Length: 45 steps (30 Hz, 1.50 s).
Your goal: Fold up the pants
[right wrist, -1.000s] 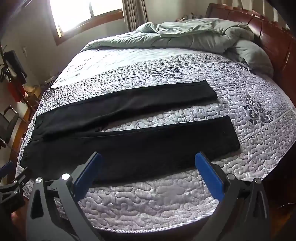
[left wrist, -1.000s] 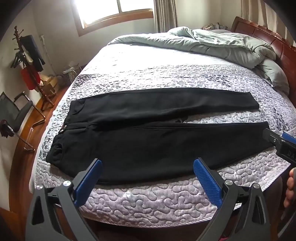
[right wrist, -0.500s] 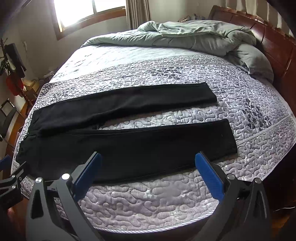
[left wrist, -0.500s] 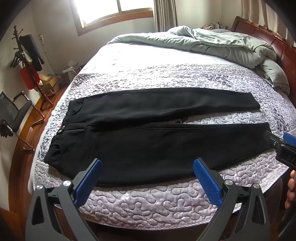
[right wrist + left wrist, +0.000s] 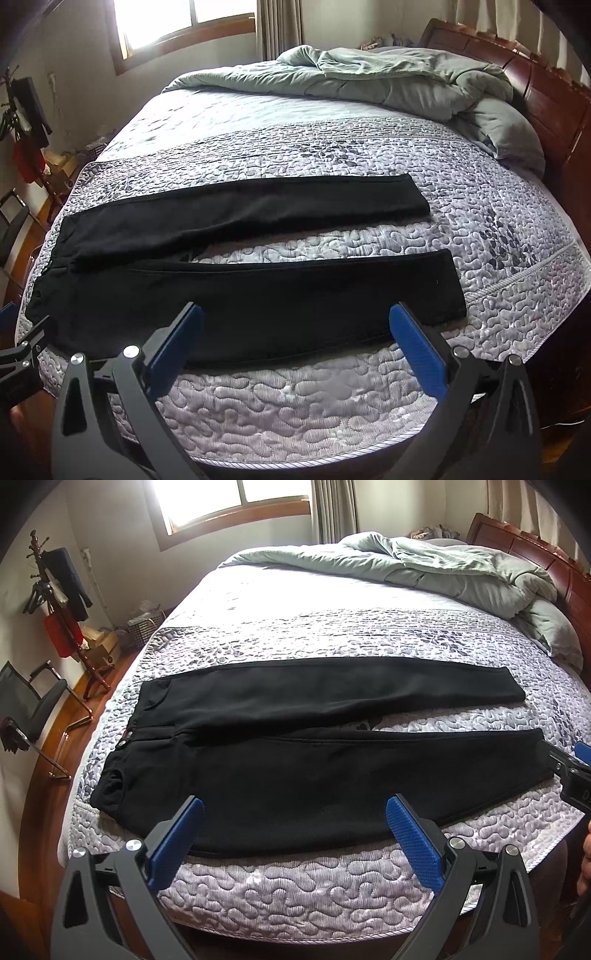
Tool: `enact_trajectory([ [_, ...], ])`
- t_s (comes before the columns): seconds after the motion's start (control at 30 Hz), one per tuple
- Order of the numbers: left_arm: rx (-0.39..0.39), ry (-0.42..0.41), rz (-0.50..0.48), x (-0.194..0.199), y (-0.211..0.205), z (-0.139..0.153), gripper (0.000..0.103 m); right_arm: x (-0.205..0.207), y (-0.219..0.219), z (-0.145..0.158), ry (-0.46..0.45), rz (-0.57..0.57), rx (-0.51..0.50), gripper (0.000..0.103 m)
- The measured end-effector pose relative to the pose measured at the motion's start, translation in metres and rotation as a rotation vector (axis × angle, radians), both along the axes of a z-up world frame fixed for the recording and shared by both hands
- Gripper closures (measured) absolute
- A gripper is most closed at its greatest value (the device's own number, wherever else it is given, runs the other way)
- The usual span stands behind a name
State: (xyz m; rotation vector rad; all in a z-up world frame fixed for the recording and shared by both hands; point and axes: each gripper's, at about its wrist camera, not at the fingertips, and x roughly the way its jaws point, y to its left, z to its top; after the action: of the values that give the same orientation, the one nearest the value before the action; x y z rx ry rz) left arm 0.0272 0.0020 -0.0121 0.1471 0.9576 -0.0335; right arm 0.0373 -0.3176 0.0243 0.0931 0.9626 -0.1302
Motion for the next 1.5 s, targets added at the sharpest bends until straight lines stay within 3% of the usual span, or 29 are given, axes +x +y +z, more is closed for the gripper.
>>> enact_trajectory([
  [1.5, 0.011, 0.055, 0.004, 0.035, -0.020, -0.021, 0.004, 0.027, -0.027, -0.023, 0.027, -0.006, 0.003, 0.003],
])
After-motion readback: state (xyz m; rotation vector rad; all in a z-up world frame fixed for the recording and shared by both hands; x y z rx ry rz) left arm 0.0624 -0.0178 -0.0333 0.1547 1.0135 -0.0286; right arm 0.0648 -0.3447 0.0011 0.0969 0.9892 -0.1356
